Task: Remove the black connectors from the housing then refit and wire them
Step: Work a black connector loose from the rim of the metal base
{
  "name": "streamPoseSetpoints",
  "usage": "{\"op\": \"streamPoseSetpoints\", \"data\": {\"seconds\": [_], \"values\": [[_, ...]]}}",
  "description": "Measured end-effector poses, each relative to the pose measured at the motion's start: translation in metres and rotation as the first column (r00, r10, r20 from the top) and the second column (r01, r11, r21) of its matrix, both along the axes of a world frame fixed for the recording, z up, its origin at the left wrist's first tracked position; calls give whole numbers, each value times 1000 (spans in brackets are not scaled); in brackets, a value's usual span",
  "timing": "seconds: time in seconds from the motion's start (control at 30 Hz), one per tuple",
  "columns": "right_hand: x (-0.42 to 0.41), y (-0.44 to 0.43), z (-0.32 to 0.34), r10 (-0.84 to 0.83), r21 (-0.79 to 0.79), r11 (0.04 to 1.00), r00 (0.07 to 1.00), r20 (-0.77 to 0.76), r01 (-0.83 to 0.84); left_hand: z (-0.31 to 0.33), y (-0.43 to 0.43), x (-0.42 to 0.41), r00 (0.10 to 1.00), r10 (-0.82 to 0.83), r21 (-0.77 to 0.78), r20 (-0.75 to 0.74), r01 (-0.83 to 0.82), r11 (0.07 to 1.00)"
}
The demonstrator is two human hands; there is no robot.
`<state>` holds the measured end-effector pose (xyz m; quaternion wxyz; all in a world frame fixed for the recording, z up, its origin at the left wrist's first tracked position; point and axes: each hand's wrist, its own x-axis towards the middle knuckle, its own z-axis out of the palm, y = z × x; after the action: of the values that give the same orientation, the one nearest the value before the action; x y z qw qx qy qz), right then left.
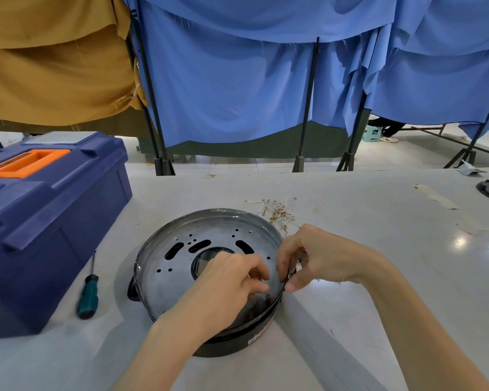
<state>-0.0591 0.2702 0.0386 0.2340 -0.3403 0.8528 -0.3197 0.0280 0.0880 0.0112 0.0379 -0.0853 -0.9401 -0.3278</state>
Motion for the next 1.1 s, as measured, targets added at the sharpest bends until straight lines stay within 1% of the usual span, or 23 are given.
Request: {"op": "streamPoseSetpoints", "data": {"seconds": [0.07, 0.13, 0.17, 0.23, 0.27, 0.3, 0.37, 0.5, 0.7, 0.77, 0.83, 0.9, 1.0, 1.07, 1.1], "values": [[0, 0, 0, -1, -1, 1000, 1000, 9, 1, 5, -6, 2, 1000, -15, 16, 5, 15, 1000], [-1, 0, 0, -1, -6, 1000, 1000, 14, 1, 11, -9, 7, 997, -49, -26, 60, 51, 998], [-1, 0, 0, -1, -12, 1000, 1000, 14, 1, 12, -9, 9, 993, -65, -81, 94, 73, 994], [-1, 0, 0, -3, -26, 1000, 1000, 14, 4, 14, -3, 14, 987, -78, -256, 138, 111, 960], [-1, 0, 0, -3, -29, 1000, 1000, 16, 3, 15, 1, 17, 988, -77, -342, 136, 119, 932], [-1, 0, 0, -1, -32, 999, 1000, 18, 1, 15, 6, 18, 990, -81, -394, 115, 121, 911], [-1, 0, 0, -1, -36, 999, 1000, 18, 2, 15, 14, 21, 992, -83, -449, 94, 116, 886], [-1, 0, -1, -8, -41, 999, 1000, 21, 9, 8, 19, 18, 992, -54, -521, 114, 106, 847], [-2, 1, -2, -33, -61, 998, 999, 32, 35, 3, 20, 16, 987, -61, -482, 148, 126, 867], [-2, 2, 0, -48, -89, 995, 999, 25, 50, 2, 19, 16, 992, -70, -451, 105, 110, 886], [-1, 4, 3, -80, -128, 989, 997, -24, 76, 4, 16, 17, 996, -85, -415, 41, 95, 905], [-2, 5, 6, -142, -211, 970, 984, -106, 118, 7, 8, 16, 995, -97, -350, -12, 87, 933], [-6, 6, 5, -332, -376, 891, 930, -158, 254, 11, -5, 12, 995, -88, -255, -48, 73, 964], [-10, 7, 2, -431, -392, 857, 883, -189, 335, 12, -12, 11, 996, -70, -181, -61, 59, 982], [-12, 8, 1, -441, -358, 864, 876, -196, 354, 13, -14, 10, 995, -68, -161, -67, 57, 985]]}}
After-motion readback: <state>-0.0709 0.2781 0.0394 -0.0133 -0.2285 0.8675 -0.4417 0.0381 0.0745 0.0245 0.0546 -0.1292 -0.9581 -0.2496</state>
